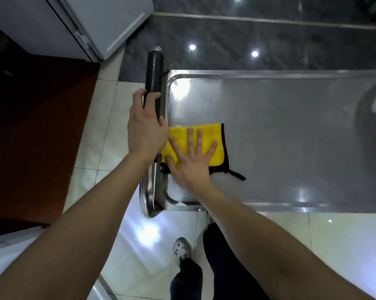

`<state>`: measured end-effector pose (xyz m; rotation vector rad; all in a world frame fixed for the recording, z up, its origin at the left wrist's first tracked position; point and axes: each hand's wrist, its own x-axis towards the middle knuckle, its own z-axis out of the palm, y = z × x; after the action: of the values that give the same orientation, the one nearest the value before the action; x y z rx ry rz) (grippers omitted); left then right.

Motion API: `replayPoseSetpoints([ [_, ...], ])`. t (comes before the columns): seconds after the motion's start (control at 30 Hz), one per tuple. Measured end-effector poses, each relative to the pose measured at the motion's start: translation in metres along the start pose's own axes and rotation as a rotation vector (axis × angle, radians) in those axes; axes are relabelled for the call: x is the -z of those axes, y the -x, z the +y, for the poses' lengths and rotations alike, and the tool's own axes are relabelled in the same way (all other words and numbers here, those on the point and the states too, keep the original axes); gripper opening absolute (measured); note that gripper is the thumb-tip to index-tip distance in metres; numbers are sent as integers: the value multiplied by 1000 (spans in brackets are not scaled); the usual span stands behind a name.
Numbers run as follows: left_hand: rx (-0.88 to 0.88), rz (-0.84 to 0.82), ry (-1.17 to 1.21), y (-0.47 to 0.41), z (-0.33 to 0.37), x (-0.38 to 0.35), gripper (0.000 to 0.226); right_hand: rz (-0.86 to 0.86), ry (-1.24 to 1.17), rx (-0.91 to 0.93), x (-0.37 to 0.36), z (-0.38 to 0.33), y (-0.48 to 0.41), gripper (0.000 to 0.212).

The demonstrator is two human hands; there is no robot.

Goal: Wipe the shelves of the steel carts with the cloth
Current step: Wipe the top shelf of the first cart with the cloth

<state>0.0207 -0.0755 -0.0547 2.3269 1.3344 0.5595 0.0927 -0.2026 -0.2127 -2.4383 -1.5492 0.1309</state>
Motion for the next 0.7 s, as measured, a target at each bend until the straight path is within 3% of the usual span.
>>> replayPoseSetpoints([
  [0.13, -2, -10, -7, 0, 0, 2, 55, 47, -5, 56, -3, -11, 78, 67],
  [0.3, 0, -14, -1, 0, -1, 3, 53, -60, 26, 115, 15, 20, 99, 69],
  [0.43, -6, -23, 17, 0, -2, 3, 53, -84, 72, 4, 35, 79, 107, 75],
  [0.57, -8, -26, 35, 0, -4, 1, 54, -136, 104, -109, 57, 135, 80, 80],
  [0.7, 7, -30, 56, 0, -6, 0, 55, -130, 89, -249, 65, 164, -2, 79],
])
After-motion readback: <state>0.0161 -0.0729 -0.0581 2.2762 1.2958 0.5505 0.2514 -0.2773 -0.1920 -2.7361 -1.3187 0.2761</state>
